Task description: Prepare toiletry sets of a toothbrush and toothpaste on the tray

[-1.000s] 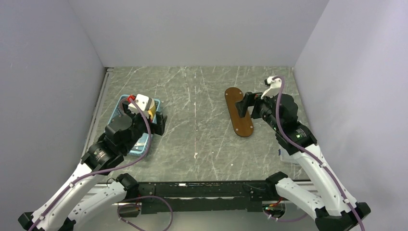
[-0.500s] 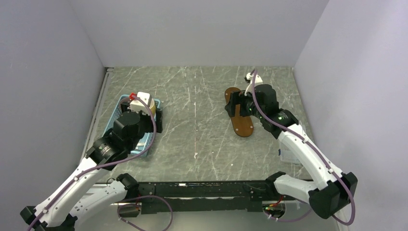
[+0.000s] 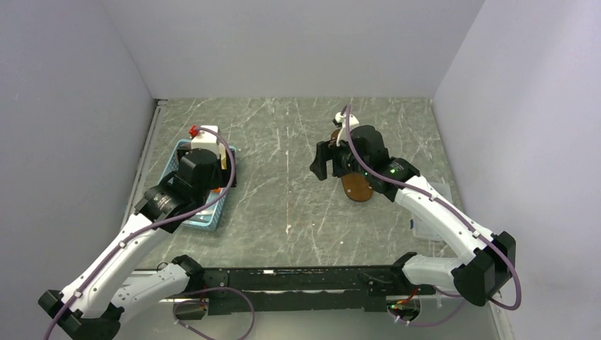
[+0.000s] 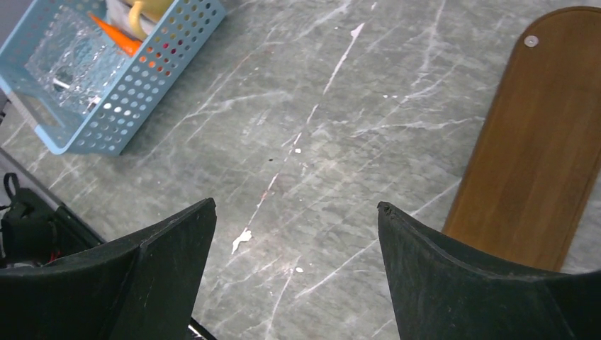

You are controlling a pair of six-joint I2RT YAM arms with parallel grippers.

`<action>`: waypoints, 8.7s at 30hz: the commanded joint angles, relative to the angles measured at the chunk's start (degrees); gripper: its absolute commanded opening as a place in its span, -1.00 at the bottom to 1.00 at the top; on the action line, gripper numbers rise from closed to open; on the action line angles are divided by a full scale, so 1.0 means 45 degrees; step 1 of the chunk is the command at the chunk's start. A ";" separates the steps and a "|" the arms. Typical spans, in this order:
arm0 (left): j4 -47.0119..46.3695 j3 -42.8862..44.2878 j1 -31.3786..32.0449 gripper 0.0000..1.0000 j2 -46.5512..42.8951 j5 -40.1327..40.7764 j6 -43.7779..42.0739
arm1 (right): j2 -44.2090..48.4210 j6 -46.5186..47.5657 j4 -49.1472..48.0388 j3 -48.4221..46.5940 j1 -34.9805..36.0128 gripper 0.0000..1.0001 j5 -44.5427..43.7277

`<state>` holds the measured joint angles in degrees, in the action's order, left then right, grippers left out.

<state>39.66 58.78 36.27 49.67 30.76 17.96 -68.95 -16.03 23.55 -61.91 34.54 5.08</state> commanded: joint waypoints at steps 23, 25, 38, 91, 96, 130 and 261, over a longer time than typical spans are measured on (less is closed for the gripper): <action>-0.0378 -0.1820 -0.2689 0.49 0.3512 -0.3004 0.2669 | 0.3488 -0.0226 -0.0261 0.2400 0.0702 0.72 0.0192; -0.0539 -0.1930 -0.2689 0.49 0.3699 -0.2870 0.2725 | 0.3552 -0.0209 -0.0271 0.2475 0.0702 0.72 0.0241; -0.1024 -0.1672 -0.2728 0.35 0.5319 -0.2505 0.2905 | 0.3629 -0.0302 -0.0215 0.2965 0.0711 0.68 0.0669; -0.2347 0.2661 0.1479 -1.00 0.9787 -0.3162 -0.1219 | 0.5872 -0.2203 0.2925 0.3090 0.0717 0.65 -0.2664; -0.2993 0.2259 0.2248 -1.00 0.9545 -0.3477 -0.2021 | 0.5874 -0.2824 0.3575 0.3149 0.0711 0.67 -0.3712; -0.4969 -0.1624 0.5125 -0.67 0.6314 -0.4198 -0.3381 | 0.3538 -0.3229 0.2874 0.2942 0.0702 0.77 -0.4738; 0.0837 -0.2868 0.4992 0.98 -0.4358 0.1797 -0.0738 | -0.8819 -0.1515 0.1547 -0.5779 -0.2380 -1.00 -0.3539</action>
<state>45.04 45.87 58.94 29.63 38.87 14.72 -113.75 -18.59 31.46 -89.60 26.11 -5.19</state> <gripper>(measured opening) 0.992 0.160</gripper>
